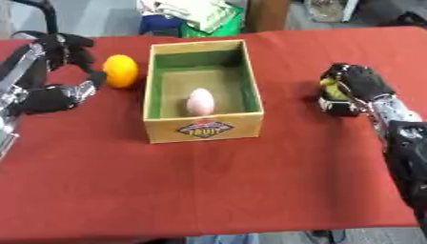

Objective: Pick up objects on the table and place them in the box.

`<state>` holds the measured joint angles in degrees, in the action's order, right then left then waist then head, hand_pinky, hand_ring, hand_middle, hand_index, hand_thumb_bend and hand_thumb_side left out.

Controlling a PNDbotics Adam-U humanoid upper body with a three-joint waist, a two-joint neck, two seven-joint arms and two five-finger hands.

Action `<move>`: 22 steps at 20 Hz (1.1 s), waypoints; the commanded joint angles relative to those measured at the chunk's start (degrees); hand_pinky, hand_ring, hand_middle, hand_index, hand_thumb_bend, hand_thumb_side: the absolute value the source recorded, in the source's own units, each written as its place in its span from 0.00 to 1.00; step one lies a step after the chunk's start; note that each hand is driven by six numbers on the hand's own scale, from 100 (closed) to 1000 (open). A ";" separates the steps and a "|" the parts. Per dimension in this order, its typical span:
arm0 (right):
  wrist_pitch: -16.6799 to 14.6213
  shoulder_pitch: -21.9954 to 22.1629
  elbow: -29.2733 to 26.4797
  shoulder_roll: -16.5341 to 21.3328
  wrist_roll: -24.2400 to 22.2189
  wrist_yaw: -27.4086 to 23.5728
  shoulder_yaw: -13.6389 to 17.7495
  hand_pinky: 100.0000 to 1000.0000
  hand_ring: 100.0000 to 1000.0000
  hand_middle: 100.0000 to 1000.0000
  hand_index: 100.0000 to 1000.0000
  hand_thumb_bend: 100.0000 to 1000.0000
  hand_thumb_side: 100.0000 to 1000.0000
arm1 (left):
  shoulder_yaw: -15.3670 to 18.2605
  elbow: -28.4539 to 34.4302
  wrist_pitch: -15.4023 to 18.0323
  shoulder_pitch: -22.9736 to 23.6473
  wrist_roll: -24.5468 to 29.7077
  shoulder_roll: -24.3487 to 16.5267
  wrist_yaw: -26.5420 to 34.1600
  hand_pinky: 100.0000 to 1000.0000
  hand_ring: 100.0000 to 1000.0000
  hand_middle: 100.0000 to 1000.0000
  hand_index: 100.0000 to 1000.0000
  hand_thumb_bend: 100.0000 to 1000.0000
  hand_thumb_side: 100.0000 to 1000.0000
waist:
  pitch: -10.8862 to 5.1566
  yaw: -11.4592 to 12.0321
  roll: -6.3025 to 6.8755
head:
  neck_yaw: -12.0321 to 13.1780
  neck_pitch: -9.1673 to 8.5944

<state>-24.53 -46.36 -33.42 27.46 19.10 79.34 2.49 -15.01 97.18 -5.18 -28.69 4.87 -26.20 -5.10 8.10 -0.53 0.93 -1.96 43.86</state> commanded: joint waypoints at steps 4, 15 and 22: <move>-1.75 -0.12 -0.03 1.91 5.54 -4.11 0.35 0.00 0.20 0.20 0.29 0.00 0.14 | 0.64 0.61 -0.04 -0.51 -0.10 -0.58 0.10 0.73 0.52 0.50 0.75 0.30 0.13 | -0.73 -0.23 0.04 | -0.17 -0.03; -7.75 -1.27 -10.11 2.36 -3.44 -23.81 -0.50 0.00 0.11 0.07 0.18 0.00 0.30 | 0.65 0.69 -0.11 -0.34 -0.05 -0.53 0.39 0.73 0.52 0.50 0.75 0.29 0.13 | -0.99 -0.34 -0.16 | -0.19 0.09; -9.65 -5.89 -17.03 0.37 -14.97 -37.41 -3.73 0.00 0.12 0.07 0.18 0.00 0.11 | 0.97 1.03 -0.04 -0.23 -0.39 -0.18 0.86 0.73 0.52 0.50 0.74 0.29 0.13 | -1.25 0.25 -0.41 | -0.69 0.16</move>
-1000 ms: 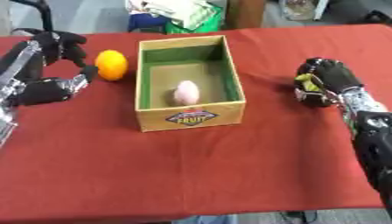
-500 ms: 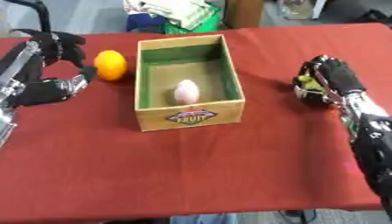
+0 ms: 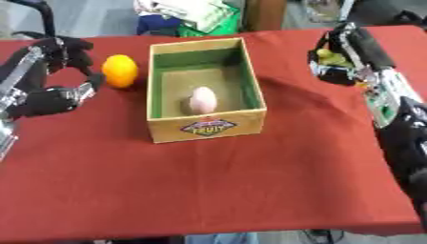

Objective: Pick up objects on the table and place them in the box.

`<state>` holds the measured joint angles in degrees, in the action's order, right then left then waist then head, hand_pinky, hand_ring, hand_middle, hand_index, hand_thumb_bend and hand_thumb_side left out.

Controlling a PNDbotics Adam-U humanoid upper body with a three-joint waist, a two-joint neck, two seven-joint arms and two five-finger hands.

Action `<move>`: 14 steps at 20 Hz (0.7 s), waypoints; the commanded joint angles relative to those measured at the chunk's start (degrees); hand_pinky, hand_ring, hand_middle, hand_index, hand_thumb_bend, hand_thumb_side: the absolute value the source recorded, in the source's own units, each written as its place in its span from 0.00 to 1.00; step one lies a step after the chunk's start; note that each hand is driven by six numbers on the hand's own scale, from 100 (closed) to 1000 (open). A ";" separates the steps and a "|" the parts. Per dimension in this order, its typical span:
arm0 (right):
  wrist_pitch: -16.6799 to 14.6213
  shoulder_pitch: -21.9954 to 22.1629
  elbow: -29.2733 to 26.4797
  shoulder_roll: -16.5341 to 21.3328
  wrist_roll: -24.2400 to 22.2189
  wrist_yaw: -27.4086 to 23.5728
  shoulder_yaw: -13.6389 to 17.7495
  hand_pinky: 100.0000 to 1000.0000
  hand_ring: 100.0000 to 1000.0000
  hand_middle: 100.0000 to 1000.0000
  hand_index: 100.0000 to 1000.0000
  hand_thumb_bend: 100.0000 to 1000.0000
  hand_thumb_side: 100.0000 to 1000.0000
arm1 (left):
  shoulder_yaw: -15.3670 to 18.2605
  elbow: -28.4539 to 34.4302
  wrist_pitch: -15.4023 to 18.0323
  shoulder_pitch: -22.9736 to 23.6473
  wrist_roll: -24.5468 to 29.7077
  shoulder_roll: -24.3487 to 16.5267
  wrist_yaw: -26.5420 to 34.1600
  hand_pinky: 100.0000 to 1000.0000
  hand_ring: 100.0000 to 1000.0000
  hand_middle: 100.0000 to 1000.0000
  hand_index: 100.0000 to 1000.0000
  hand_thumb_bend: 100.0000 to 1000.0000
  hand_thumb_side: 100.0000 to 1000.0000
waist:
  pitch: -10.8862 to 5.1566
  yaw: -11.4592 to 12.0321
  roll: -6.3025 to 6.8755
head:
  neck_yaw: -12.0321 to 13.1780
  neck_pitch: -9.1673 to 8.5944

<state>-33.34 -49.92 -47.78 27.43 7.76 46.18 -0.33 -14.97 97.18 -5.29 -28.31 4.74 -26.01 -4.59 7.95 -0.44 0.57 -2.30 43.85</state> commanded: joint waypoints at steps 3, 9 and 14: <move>-4.21 -4.53 -2.19 -1.61 -9.81 -8.88 -2.24 0.00 0.12 0.08 0.20 0.00 0.11 | 1.15 1.65 0.20 -0.73 -0.61 -0.18 0.88 0.72 0.51 0.50 0.74 0.28 0.12 | -1.11 0.93 -0.16 | -0.75 -0.08; -9.26 -7.57 1.52 -4.59 -18.96 -13.29 -1.39 0.00 0.13 0.10 0.21 0.00 0.11 | 1.05 3.56 0.19 -2.17 -0.82 0.15 2.16 0.71 0.51 0.49 0.74 0.29 0.11 | -0.21 4.36 -0.33 | -2.45 -1.76; -10.76 -8.94 3.26 -6.52 -20.88 -13.60 -0.51 0.00 0.16 0.12 0.24 0.00 0.11 | 1.10 4.44 0.10 -2.96 -0.68 0.53 2.64 0.71 0.51 0.49 0.74 0.29 0.11 | 0.80 7.08 -0.35 | -3.96 -2.80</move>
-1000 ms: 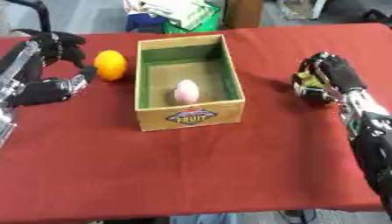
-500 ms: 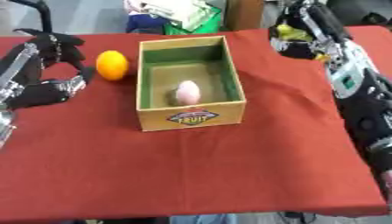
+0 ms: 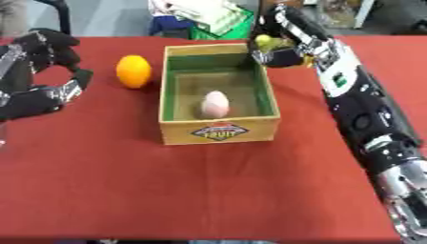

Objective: Pick up objects on the table and place them in the box.

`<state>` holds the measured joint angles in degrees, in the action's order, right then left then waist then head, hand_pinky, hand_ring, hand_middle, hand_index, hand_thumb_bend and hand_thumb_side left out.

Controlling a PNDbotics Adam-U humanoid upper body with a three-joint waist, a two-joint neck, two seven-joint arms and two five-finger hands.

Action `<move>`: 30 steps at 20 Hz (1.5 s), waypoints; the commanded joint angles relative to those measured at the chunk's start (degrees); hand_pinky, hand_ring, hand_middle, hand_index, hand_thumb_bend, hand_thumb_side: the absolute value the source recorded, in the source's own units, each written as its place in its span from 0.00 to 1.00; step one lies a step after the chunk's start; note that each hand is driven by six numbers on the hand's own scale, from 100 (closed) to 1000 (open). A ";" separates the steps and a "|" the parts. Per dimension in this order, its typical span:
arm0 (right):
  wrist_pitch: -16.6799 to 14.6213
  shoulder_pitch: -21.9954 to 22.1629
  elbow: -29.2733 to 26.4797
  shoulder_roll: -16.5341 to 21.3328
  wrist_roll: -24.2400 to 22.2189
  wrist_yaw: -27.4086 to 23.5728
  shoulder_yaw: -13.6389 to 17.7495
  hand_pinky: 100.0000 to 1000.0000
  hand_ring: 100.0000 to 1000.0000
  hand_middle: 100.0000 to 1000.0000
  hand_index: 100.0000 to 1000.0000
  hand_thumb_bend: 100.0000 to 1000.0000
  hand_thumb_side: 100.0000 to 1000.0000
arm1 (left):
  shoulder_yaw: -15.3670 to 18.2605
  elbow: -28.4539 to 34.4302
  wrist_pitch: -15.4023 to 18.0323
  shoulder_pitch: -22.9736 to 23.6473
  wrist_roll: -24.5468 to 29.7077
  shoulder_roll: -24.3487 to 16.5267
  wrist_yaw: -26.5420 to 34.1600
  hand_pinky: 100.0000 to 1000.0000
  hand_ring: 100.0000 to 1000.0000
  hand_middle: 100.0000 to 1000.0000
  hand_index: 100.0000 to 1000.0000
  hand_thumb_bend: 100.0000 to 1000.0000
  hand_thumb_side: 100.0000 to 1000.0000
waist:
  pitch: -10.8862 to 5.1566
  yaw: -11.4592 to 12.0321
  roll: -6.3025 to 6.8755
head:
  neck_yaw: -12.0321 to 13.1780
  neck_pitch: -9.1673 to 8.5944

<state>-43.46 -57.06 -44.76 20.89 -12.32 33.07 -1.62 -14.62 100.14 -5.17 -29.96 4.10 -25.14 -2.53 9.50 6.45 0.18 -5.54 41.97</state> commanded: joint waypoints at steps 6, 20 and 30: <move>-1.19 -2.89 1.04 -2.67 -0.97 3.36 0.40 0.17 0.50 0.44 0.57 0.00 0.28 | 0.83 1.55 -0.05 -1.45 -0.09 0.04 1.03 0.71 0.51 0.49 0.74 0.29 0.11 | -0.35 1.10 0.28 | -1.45 -1.08; 3.74 -0.40 -6.85 0.15 6.16 4.13 -0.33 0.62 0.76 0.72 0.78 0.00 0.28 | 3.76 -4.70 -0.16 -2.11 -3.71 -5.01 -1.67 0.70 0.51 0.50 0.74 0.32 0.12 | -1.07 -2.76 0.26 | 0.53 -0.54; 8.96 6.62 -23.28 6.64 4.71 -17.76 -3.14 0.57 0.75 0.69 0.77 0.00 0.19 | 2.11 -20.52 2.47 -9.73 -0.96 -10.56 -14.15 0.70 0.56 0.54 0.76 0.31 0.15 | -1.43 -10.06 0.30 | 4.34 0.49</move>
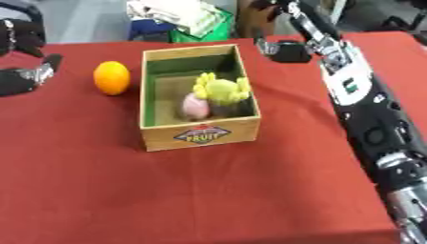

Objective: Pick up objects on the table and place them in the box.

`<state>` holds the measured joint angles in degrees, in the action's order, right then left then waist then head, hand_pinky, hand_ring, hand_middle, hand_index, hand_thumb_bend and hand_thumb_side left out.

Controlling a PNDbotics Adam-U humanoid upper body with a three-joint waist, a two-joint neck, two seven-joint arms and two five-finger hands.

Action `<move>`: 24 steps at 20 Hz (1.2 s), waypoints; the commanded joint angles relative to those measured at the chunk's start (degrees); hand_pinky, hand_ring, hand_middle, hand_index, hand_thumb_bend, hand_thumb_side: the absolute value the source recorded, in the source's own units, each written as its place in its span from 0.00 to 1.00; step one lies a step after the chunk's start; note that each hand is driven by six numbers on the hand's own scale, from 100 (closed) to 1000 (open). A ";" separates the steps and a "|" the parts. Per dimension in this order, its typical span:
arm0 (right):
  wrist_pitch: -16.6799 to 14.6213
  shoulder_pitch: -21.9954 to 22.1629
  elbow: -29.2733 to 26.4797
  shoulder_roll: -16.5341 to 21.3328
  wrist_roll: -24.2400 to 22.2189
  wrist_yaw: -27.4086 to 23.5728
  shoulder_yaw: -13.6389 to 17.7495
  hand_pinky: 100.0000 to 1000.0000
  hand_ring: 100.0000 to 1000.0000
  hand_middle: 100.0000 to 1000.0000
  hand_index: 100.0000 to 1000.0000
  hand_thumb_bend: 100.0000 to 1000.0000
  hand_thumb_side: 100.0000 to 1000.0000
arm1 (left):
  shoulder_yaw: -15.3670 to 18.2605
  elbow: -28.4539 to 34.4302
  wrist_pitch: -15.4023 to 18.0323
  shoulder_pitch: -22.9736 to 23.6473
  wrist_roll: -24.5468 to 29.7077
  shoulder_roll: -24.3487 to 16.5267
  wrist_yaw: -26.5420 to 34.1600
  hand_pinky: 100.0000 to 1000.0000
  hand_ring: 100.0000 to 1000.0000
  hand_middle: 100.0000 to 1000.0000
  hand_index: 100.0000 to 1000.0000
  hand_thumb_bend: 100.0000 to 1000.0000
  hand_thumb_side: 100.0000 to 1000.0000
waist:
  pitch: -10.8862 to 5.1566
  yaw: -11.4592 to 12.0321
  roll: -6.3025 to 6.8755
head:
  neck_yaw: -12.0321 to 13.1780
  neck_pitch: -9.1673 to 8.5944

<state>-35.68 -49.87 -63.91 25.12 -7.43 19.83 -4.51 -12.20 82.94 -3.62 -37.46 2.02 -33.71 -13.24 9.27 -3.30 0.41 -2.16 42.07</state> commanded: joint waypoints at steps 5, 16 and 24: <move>2.35 0.10 -8.01 2.57 -1.05 -10.55 -0.93 0.57 0.74 0.68 0.76 0.00 0.17 | -1.31 -14.17 4.19 -7.54 3.58 0.73 -13.56 0.71 0.59 0.58 0.76 0.42 0.17 | -1.24 -2.94 0.11 | 2.11 0.47; 1.77 0.75 -10.37 1.29 -3.87 -14.03 -1.90 0.56 0.73 0.67 0.76 0.00 0.17 | 2.77 -33.91 3.44 -14.35 -3.74 7.13 -38.72 0.70 0.63 0.64 0.77 0.52 0.23 | -1.06 -6.74 -0.27 | 4.60 0.55; 1.45 1.35 -10.33 1.16 -5.11 -14.43 -1.91 0.55 0.72 0.66 0.76 0.00 0.17 | 4.78 -38.39 0.21 -14.28 -9.45 8.05 -44.13 0.52 0.35 0.32 0.56 0.19 0.10 | -0.99 -7.18 -0.36 | 4.59 0.54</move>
<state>-34.09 -47.78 -73.18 25.39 -12.22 5.90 -6.74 -8.31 44.24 -3.01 -50.65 -6.14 -24.64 -56.60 9.19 -10.53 0.17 2.43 42.33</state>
